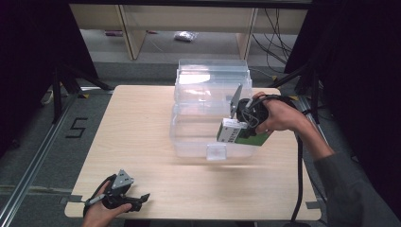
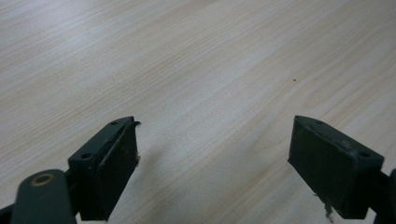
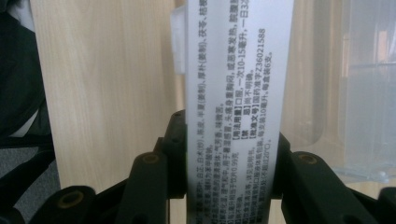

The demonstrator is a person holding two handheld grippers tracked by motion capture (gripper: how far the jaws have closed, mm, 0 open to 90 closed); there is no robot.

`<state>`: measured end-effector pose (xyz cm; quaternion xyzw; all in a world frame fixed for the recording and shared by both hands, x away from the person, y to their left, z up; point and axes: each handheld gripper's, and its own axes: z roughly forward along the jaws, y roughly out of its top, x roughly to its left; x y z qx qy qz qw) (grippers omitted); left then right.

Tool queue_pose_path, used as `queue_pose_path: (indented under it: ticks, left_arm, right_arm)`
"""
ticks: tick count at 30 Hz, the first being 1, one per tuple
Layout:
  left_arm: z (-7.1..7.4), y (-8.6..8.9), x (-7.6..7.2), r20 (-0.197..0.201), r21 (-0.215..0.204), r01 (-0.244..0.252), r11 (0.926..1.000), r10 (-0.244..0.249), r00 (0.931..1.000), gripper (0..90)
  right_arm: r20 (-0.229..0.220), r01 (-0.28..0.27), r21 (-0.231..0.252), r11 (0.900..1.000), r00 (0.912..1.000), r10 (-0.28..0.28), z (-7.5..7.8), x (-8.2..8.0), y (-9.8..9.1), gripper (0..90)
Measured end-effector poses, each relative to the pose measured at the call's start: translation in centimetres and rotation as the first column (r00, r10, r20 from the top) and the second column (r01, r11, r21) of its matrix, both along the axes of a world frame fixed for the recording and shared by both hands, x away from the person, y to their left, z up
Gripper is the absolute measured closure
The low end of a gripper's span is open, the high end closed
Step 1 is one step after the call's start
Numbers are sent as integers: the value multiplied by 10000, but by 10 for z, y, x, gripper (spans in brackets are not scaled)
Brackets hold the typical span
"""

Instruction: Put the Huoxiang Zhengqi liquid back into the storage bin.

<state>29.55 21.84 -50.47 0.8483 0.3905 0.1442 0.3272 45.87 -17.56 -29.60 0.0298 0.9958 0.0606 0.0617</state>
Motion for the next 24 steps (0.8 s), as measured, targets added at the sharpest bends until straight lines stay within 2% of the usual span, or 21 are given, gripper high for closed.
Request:
queue_pose_path:
  ticks: [1, 3, 8, 9, 15, 16, 17, 18, 19, 20, 24]
  left_arm:
    - [-1, -1, 0, 31, -137, -76, 9999, 76, 10000, 151]
    - [-1, -1, 0, 29, -140, -82, 9999, 83, 10000, 151]
    - [0, 1, 0, 23, 49, 19, 10000, -20, 10000, 151]
    - [-1, -1, 0, 36, -142, -88, 9999, 89, 10000, 151]
    - [0, 0, 0, 43, -112, -47, 9999, 48, 10000, 151]
    - [0, 0, -1, 46, -127, -47, 9999, 47, 10000, 151]
    - [0, 0, 0, 63, -90, 19, 10000, -18, 10000, 151]
    - [0, 0, 0, 48, -37, 70, 10000, -69, 10000, 151]
    - [0, 0, 0, 43, -44, 52, 10000, -52, 10000, 151]
    - [0, 0, 0, 45, -68, 47, 10000, -47, 10000, 152]
    - [0, 0, 0, 71, -82, 12, 10000, -11, 10000, 151]
  right_arm:
    - [-12, 124, -51, 9999, 9999, -124, 0, 1, 0, 641]
    - [-1, 2, -108, 9999, 10000, -2, -2, 6, 1, 640]
    - [11, -20, -166, 9999, 10000, 20, -5, 15, 3, 641]
    - [-12, 20, -170, 9999, 10000, -20, -6, 19, 5, 641]
    - [33, -523, -259, 9983, 9986, 524, -12, 28, 11, 641]
    - [-23, -221, -316, 9993, 9998, 221, -13, 28, 12, 641]
    - [10, -207, -362, 9991, 9998, 208, -14, 28, 13, 641]
    - [-4, -429, -345, 9985, 9991, 429, -16, 31, 13, 641]
    - [-7, -254, -432, 9987, 9997, 254, -17, 30, 13, 641]
    - [-18, -485, -403, 9980, 9988, 484, -18, 32, 14, 641]
    - [-25, -395, -363, 9986, 9992, 394, -20, 36, 13, 641]
